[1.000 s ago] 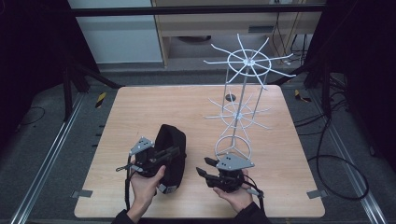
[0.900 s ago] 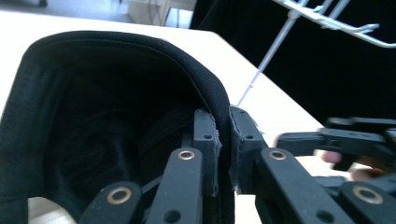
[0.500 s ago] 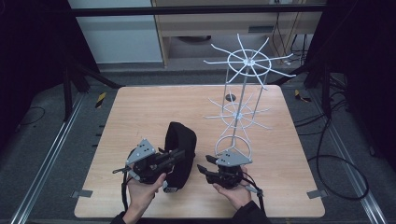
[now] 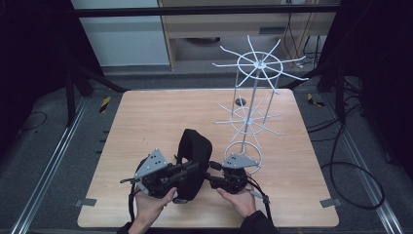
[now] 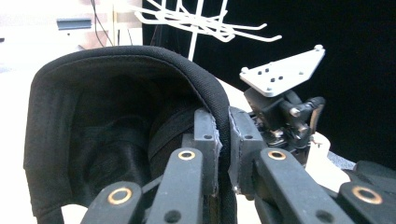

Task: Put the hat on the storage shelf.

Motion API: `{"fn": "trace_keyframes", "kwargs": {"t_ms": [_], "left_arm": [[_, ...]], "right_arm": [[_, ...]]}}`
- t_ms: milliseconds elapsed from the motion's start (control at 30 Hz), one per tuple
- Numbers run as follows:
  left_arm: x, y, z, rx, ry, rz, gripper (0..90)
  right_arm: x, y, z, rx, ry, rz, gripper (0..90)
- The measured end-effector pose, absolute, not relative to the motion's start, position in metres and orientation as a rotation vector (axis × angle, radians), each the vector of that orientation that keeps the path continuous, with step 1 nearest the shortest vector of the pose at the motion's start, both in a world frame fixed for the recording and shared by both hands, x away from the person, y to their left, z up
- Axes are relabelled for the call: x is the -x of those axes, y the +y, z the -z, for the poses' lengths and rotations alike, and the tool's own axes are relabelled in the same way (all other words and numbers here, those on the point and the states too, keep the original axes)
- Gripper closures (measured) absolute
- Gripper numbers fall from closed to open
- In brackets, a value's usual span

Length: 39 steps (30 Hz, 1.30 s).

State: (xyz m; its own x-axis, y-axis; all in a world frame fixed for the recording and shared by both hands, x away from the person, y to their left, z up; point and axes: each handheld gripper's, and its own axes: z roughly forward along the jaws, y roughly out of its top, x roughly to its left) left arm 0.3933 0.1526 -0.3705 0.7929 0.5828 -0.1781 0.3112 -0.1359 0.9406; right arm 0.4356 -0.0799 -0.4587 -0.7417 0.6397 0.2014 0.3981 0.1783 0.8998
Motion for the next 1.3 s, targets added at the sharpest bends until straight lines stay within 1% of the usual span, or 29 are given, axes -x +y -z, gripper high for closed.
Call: {"fn": "trace_keyframes", "kwargs": {"t_ms": [33,67,100,333,467,833,1033,1300], "left_arm": [[-0.393,0.153,0.371,-1.738,0.700,-0.271,83.0],[-0.393,0.153,0.371,-1.736,0.699,-0.268,83.0],[-0.393,0.154,0.370,-1.736,0.699,-0.270,83.0],[-0.394,0.160,0.370,-1.723,0.689,-0.272,82.8],[-0.393,0.167,0.369,-1.720,0.696,-0.298,81.9],[-0.397,0.197,0.376,-1.717,0.782,-0.350,76.5],[-0.400,0.216,0.394,-1.750,0.854,-0.390,72.9],[-0.411,0.245,0.428,-1.810,1.002,-0.447,68.3]], "right_arm": [[-0.436,-0.080,0.459,-1.005,2.234,-1.604,63.3],[-0.436,-0.081,0.459,-1.004,2.228,-1.601,70.6],[-0.435,-0.081,0.459,-1.003,2.227,-1.592,74.8],[-0.432,-0.085,0.453,-0.998,2.210,-1.560,75.4],[-0.427,-0.086,0.446,-0.972,2.202,-1.527,75.3],[-0.415,-0.091,0.423,-0.904,2.173,-1.461,75.4],[-0.415,-0.079,0.417,-0.852,2.220,-1.376,75.4],[-0.424,-0.045,0.421,-0.820,2.275,-1.291,75.4]]}}
